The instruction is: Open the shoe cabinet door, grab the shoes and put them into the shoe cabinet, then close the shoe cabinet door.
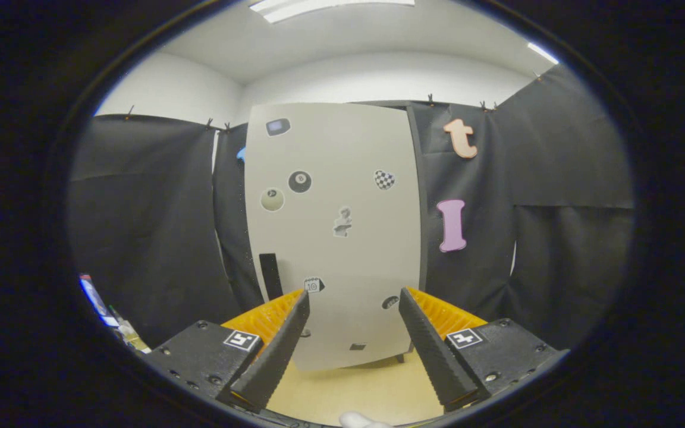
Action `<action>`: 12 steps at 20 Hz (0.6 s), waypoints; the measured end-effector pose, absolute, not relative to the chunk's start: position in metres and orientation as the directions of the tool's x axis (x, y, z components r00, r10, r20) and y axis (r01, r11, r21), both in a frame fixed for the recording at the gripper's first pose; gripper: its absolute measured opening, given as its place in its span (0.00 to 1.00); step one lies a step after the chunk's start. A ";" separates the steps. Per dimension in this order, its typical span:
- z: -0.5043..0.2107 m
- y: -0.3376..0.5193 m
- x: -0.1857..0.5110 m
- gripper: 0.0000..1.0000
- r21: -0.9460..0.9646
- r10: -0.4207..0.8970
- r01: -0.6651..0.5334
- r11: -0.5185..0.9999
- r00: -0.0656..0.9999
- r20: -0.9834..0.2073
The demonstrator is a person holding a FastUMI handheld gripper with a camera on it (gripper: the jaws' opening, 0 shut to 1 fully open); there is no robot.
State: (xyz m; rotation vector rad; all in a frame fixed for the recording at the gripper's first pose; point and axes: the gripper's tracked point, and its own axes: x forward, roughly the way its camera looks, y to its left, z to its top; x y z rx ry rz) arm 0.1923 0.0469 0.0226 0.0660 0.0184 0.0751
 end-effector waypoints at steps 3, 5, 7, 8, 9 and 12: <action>0.030 0.035 0.168 0.99 0.080 0.024 -0.022 0.997 1.000 -0.020; 0.039 0.026 0.156 0.99 0.079 -0.013 0.014 0.997 1.000 -0.008; 0.045 0.022 0.144 0.99 0.064 -0.044 0.044 0.997 0.999 0.006; 0.048 0.020 0.139 0.99 0.055 -0.056 0.056 0.997 0.998 0.010; 0.050 0.019 0.134 0.99 0.049 -0.066 0.065 0.997 0.998 0.017; 0.052 0.020 0.122 0.99 0.042 -0.068 0.067 0.997 0.997 0.023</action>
